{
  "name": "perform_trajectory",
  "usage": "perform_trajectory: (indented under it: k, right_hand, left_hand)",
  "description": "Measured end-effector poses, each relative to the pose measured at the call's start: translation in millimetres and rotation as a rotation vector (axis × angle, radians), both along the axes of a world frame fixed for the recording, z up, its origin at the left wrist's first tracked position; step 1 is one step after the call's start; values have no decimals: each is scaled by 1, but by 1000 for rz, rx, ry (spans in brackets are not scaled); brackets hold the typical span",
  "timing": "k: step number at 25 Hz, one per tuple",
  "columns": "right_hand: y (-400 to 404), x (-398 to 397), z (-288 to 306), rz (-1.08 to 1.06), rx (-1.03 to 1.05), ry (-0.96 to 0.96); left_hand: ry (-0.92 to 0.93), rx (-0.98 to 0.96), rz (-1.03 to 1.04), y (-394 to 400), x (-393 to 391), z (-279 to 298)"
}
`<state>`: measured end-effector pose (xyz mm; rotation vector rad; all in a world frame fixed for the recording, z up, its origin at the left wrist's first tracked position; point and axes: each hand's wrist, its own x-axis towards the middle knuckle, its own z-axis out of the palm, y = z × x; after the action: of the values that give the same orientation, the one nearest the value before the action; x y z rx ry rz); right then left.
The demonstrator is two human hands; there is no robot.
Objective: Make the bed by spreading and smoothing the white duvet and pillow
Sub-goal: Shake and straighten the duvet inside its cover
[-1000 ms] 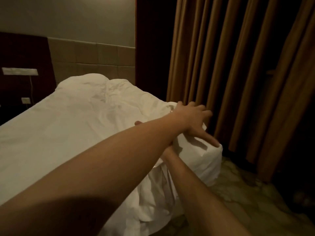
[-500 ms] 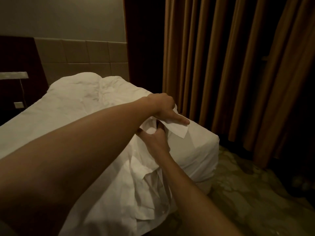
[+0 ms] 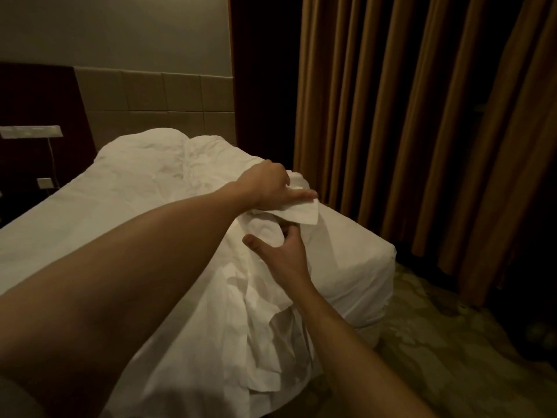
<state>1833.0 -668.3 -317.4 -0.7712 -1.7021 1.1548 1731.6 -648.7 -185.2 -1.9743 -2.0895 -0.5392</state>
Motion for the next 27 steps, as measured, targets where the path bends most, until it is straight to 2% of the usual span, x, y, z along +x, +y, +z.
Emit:
perform_trajectory:
  k: [2, 6, 10, 12, 14, 15, 17, 19, 22, 27]
  right_hand:
    - [-14, -5, 17, 39, 36, -2]
    - [-62, -48, 77, 203, 235, -72]
    - [-154, -124, 128, 427, 533, -172]
    - [-219, -159, 126, 575, 707, -280]
    - [-274, -181, 95, 712, 899, -453]
    - [-292, -187, 69, 755, 1008, -546]
    - [-296, -183, 18, 766, 1175, -716]
    - [-279, -174, -16, 693, 1229, -753]
    - [-261, -161, -25, 620, 1166, -747]
    - [-257, -164, -29, 601, 1088, -705]
  left_hand:
    - [6, 117, 74, -26, -20, 17]
    - [-27, 316, 248, -106, -84, 66]
    - [-37, 566, 518, -261, -156, 93]
    - [-48, 649, 716, -354, -183, 63]
    - [-138, 750, 962, -430, -198, -15]
    - [-259, 812, 1048, -456, -194, -65]
    - [-509, 822, 1137, -463, -177, -146]
    - [-627, 718, 1189, -446, -168, -177]
    - [-573, 595, 1134, -421, -167, -172]
    - [-508, 579, 1107, -416, -179, -173]
